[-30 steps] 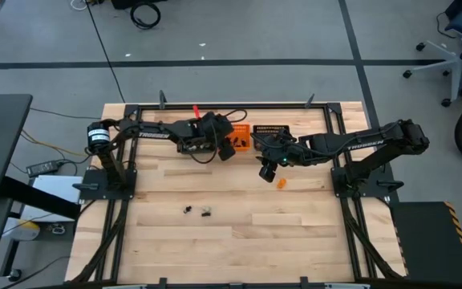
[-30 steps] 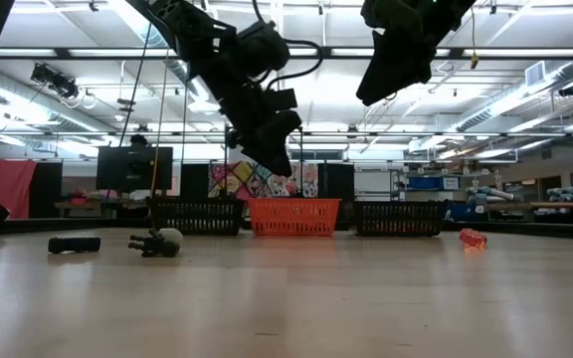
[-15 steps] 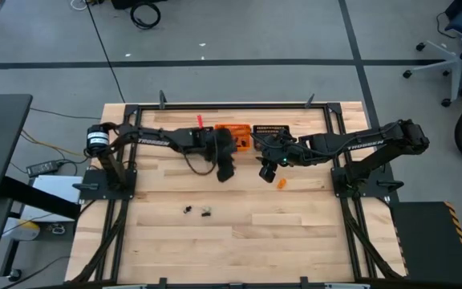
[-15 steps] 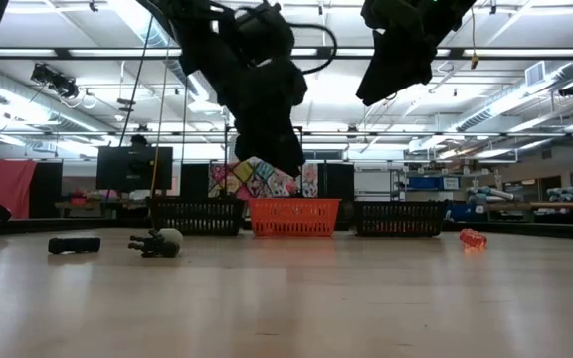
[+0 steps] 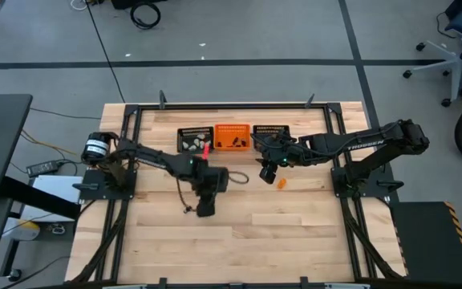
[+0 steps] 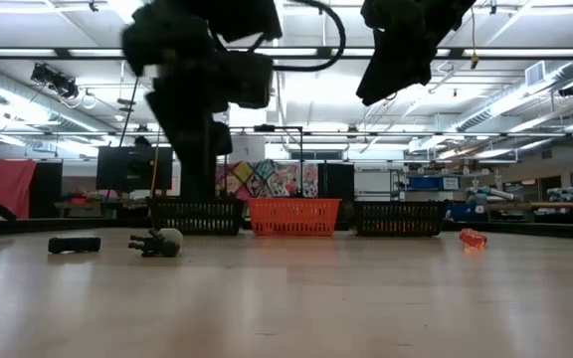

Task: Sort Halloween decoration
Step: Put the white skull toy into the left black bin

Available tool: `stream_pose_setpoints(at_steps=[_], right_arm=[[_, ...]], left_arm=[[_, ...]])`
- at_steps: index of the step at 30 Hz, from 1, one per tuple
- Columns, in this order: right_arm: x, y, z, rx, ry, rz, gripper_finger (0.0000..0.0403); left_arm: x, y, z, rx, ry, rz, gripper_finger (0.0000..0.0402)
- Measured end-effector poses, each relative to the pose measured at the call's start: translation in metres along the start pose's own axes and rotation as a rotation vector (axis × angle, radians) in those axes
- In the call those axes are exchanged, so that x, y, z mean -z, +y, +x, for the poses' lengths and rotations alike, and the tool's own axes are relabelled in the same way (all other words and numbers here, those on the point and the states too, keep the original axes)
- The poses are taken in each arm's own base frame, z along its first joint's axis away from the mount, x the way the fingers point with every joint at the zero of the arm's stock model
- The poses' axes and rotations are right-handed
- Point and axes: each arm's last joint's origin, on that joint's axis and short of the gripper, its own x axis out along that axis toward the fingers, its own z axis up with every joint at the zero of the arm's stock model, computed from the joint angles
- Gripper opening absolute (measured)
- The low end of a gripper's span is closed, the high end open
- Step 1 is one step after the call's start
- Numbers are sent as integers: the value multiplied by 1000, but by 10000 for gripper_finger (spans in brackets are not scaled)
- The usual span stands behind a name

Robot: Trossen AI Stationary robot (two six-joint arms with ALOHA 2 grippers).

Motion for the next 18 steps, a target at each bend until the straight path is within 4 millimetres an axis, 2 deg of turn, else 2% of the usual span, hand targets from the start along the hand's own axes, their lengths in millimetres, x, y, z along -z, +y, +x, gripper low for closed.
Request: stream_pose_setpoints(at_steps=[3,8,13,18], right_arm=[[-1,0,0,-3,-8,4,165],[-3,1,0,-12,-33,14,165],[-4,2,0,-16,-41,17,165],[-4,2,0,-23,-38,17,165]], left_arm=[[5,-17,4,-6,13,45,150],[13,-38,8,-149,-18,118,150],[17,-46,10,-218,-34,151,150],[19,-46,18,-240,-6,152,150]])
